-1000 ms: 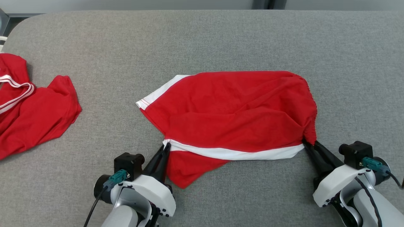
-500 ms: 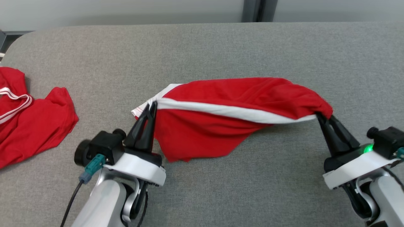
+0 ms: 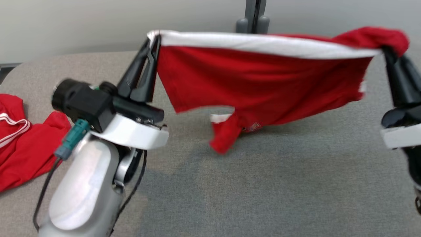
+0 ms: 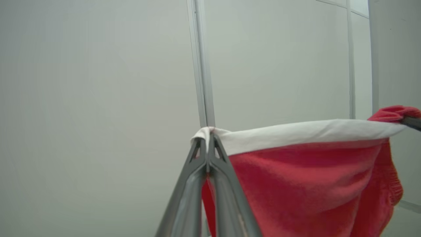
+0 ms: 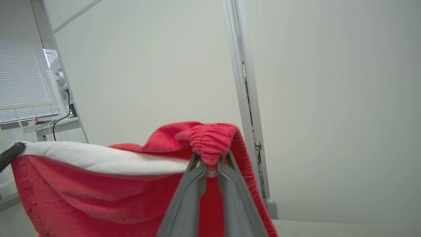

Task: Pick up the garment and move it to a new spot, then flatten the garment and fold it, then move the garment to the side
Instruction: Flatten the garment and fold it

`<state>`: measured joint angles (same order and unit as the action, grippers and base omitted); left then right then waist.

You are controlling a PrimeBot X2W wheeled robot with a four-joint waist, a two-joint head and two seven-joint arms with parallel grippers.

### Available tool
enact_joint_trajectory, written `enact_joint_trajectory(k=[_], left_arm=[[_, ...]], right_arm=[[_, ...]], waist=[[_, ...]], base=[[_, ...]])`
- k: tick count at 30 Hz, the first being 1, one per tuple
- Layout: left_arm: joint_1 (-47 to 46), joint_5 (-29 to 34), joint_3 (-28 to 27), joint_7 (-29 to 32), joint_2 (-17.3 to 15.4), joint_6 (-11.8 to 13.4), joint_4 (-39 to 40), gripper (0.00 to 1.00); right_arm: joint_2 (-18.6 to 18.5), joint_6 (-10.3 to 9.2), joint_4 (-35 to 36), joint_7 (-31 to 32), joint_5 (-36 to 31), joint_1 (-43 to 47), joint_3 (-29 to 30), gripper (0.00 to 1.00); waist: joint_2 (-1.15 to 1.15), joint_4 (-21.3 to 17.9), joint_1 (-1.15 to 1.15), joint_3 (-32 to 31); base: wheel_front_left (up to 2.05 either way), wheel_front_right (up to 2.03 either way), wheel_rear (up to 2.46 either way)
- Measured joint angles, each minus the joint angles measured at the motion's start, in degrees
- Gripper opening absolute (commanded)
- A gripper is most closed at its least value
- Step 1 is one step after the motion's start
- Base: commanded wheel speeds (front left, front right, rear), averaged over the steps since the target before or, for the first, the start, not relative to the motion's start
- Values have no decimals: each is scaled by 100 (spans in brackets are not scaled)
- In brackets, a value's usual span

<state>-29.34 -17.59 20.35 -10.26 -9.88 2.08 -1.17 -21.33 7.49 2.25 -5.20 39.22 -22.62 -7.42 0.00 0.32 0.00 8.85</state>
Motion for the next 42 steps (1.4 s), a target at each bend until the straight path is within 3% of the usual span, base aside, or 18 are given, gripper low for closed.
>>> enact_joint_trajectory(k=[11, 19, 25, 30, 38, 42], left_arm=[[-669, 35, -43, 218, -118, -74, 276, 0], [-1611, -123, -92, 116, -42, -358, -261, 0], [-2971, -222, -115, -131, 125, -657, -1335, 0], [-3946, -321, -116, -347, 288, -809, -2525, 0], [-5083, -441, -343, -475, 516, -866, -3891, 0], [-5187, -491, -408, -489, 628, -891, -4501, 0]], right_arm=[[304, 0, 586, 872, -196, -402, 536, 0], [403, 0, 140, 1129, 1, -1300, 493, 0], [485, 0, -835, 1005, 176, -2777, 87, 0], [705, 0, -1960, 483, 417, -3983, -242, 0], [1076, -1, -3571, -557, 982, -5341, -619, 0], [1190, -1, -4434, -711, 1201, -5577, -856, 0]], waist=[[0, -110, 0, -171], [0, -162, 0, 287], [0, -221, 0, 857], [0, -271, 0, 1288], [0, -163, 0, 1513], [0, -100, 0, 1533]], base=[[0, 0, 0], [0, 0, 0], [0, 0, 0], [0, 0, 0], [0, 0, 0], [0, 0, 0]])
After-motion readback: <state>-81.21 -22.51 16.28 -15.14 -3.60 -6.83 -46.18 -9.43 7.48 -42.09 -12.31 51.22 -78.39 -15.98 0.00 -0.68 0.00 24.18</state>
